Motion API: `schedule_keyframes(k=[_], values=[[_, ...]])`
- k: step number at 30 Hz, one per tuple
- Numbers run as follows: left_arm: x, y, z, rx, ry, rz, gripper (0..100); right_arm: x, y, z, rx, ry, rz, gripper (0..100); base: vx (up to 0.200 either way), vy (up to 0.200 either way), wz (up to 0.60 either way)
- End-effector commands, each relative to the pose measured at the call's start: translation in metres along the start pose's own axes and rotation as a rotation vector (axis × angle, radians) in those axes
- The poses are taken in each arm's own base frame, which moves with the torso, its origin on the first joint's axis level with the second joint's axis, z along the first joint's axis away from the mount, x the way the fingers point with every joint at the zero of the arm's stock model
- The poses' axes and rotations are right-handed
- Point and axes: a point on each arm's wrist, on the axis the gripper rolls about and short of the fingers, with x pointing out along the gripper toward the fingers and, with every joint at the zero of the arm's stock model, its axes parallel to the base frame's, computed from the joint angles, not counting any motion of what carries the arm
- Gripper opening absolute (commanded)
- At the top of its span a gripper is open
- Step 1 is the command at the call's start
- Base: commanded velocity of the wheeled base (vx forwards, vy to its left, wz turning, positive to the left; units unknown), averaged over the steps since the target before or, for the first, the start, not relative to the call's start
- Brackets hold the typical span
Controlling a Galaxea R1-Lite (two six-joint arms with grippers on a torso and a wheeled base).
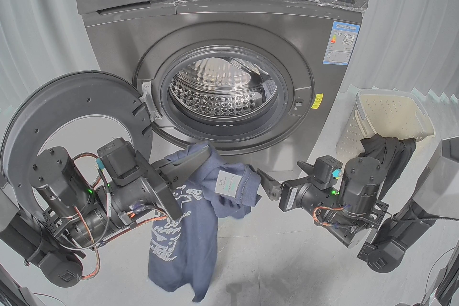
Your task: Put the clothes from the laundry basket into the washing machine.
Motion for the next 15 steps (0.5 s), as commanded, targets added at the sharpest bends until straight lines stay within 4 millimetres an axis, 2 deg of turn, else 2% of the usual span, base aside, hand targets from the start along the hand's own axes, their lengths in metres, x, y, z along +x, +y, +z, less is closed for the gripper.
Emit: schedule_keyframes(k=[1, 15], values=[[-0.0006, 0.0002, 0.0017, 0.003, -0.006, 0.001, 0, -0.0058, -0.0038, -0.0093, -0.010, 0.041, -0.010, 100, 0.000, 0.000, 0.00], [-0.0006, 0.0000, 0.0018, -0.011, -0.006, -0.003, 0, -0.0076, -0.0119, -0.0137, -0.015, 0.064, -0.035, 100, 0.000, 0.000, 0.00]])
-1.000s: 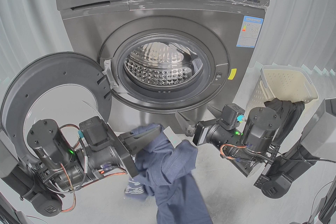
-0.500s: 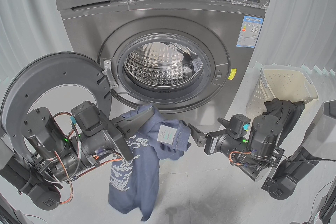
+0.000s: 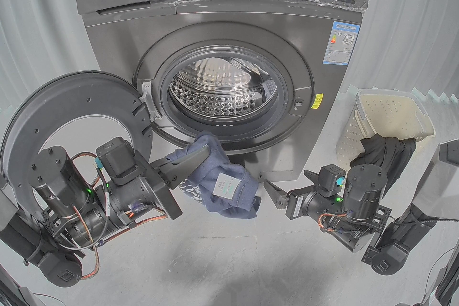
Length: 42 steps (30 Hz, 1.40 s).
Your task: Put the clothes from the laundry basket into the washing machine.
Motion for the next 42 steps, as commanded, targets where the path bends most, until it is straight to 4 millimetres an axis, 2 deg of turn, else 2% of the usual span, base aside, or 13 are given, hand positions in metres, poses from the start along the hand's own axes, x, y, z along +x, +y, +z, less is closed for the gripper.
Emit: schedule_keyframes(k=[1, 9, 11, 13, 18, 23, 37, 42], values=[[0.000, 0.000, 0.002, -0.010, -0.007, -0.003, 0, 0.003, -0.001, -0.003, -0.002, 0.009, -0.004, 100, 0.000, 0.000, 0.00], [0.001, -0.001, 0.004, -0.009, -0.016, -0.007, 0, 0.022, 0.005, -0.015, -0.026, 0.023, 0.027, 100, 0.000, 0.000, 0.00], [0.001, -0.001, 0.004, -0.010, -0.018, -0.008, 0, 0.039, 0.007, -0.014, -0.023, -0.006, 0.038, 100, 0.000, 0.000, 0.00], [0.001, -0.001, 0.004, -0.010, -0.018, -0.008, 0, 0.047, 0.008, -0.015, -0.031, -0.007, 0.054, 100, 0.000, 0.000, 0.00], [0.001, -0.001, 0.004, -0.013, -0.019, -0.010, 0, 0.059, 0.010, -0.023, -0.065, 0.001, 0.099, 100, 0.000, 0.000, 0.00], [0.001, -0.002, 0.006, -0.013, -0.025, -0.011, 0, 0.057, 0.025, -0.037, -0.074, 0.031, 0.143, 100, 0.000, 0.000, 0.00], [0.001, -0.002, 0.007, -0.025, -0.028, -0.010, 0, 0.056, 0.037, -0.041, -0.069, 0.023, 0.177, 100, 0.000, 0.000, 0.00], [0.001, -0.002, 0.007, -0.025, -0.029, -0.011, 0, 0.063, 0.048, -0.043, -0.059, 0.000, 0.200, 100, 0.000, 0.000, 0.00]])
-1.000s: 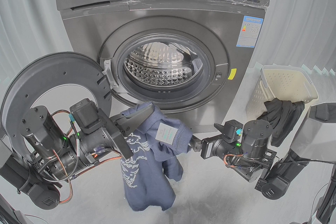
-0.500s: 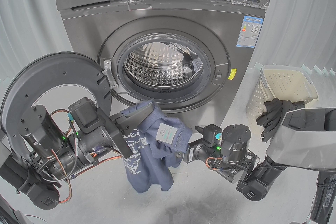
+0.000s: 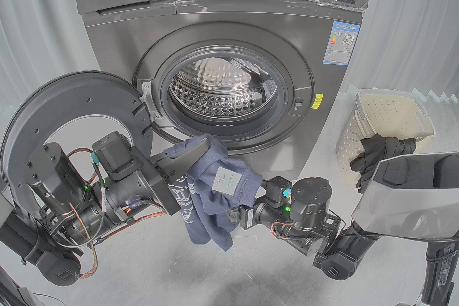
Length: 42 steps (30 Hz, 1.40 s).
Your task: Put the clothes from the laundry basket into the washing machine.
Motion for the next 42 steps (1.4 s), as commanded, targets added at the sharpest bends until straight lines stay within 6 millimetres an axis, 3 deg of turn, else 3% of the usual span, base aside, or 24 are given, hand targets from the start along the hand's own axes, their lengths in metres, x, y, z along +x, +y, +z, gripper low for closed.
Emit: schedule_keyframes(k=[1, 8, 16, 22, 26, 31, 33, 36, 42], values=[[0.000, 0.000, 0.000, 0.000, -0.001, -0.001, 0, 0.007, 0.008, -0.002, 0.005, -0.022, 0.022, 100, 0.000, 0.000, 0.00], [0.000, 0.000, 0.000, -0.008, -0.002, 0.001, 0, 0.003, 0.024, -0.001, 0.012, -0.044, 0.117, 100, 0.000, 0.000, 0.00], [0.000, 0.000, 0.000, -0.010, 0.000, 0.001, 0, 0.003, 0.029, 0.006, 0.046, -0.096, 0.230, 100, 0.000, 0.000, 0.00], [0.000, 0.000, 0.000, -0.010, 0.000, 0.000, 0, 0.009, 0.028, 0.014, 0.054, -0.135, 0.215, 100, 0.000, 0.000, 0.00], [0.000, 0.000, 0.000, -0.010, 0.000, 0.001, 0, 0.012, 0.019, 0.020, 0.062, -0.152, 0.141, 100, 0.000, 0.000, 0.00], [0.000, 0.001, 0.001, -0.009, -0.002, 0.002, 0, 0.001, 0.006, 0.012, 0.051, -0.096, 0.107, 100, 0.000, 0.000, 0.00], [0.001, 0.002, 0.002, -0.006, -0.010, 0.005, 0, -0.014, -0.006, 0.010, 0.042, -0.051, 0.083, 100, 0.000, 0.000, 0.00], [0.001, 0.003, 0.003, -0.003, -0.015, 0.011, 0, -0.022, -0.017, 0.014, 0.037, -0.035, 0.067, 100, 0.000, 0.000, 0.00], [0.001, 0.004, 0.004, -0.011, -0.019, 0.011, 0, -0.025, -0.044, 0.023, 0.029, -0.048, 0.024, 100, 0.000, 0.000, 0.00]])
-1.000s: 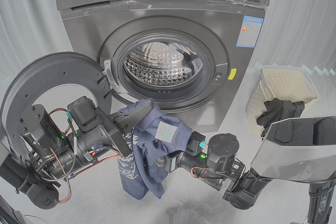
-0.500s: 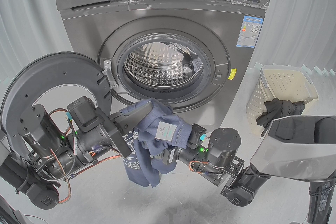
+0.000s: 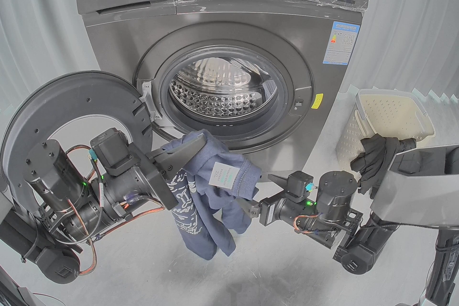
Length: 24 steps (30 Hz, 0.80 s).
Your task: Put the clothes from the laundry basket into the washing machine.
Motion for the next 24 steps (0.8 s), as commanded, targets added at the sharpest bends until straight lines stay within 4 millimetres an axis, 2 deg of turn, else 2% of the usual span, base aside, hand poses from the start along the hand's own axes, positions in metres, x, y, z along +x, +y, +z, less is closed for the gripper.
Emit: schedule_keyframes(k=[1, 5, 6, 11, 17, 24], values=[[0.000, 0.000, 0.001, -0.004, -0.006, 0.001, 0, -0.005, -0.021, 0.015, -0.008, -0.034, -0.043, 100, 0.000, 0.000, 0.00], [0.000, 0.000, 0.001, -0.005, -0.004, 0.000, 0, 0.003, -0.033, 0.016, -0.014, -0.050, -0.064, 100, 0.000, 0.000, 0.00], [0.000, 0.000, 0.001, -0.005, -0.003, -0.002, 0, 0.012, -0.039, 0.011, -0.019, -0.047, -0.068, 100, 0.000, 0.000, 0.00], [-0.002, -0.002, 0.003, -0.004, -0.011, -0.006, 0, 0.023, -0.043, 0.013, -0.030, -0.067, -0.057, 100, 0.000, 0.000, 0.00], [-0.002, -0.002, 0.005, -0.004, -0.016, -0.007, 0, 0.017, -0.048, 0.008, -0.029, -0.046, -0.031, 100, 0.000, 0.000, 0.00], [-0.001, -0.002, 0.005, -0.004, -0.018, -0.006, 0, 0.012, -0.038, 0.001, -0.033, -0.022, 0.009, 100, 0.000, 0.000, 0.00]])
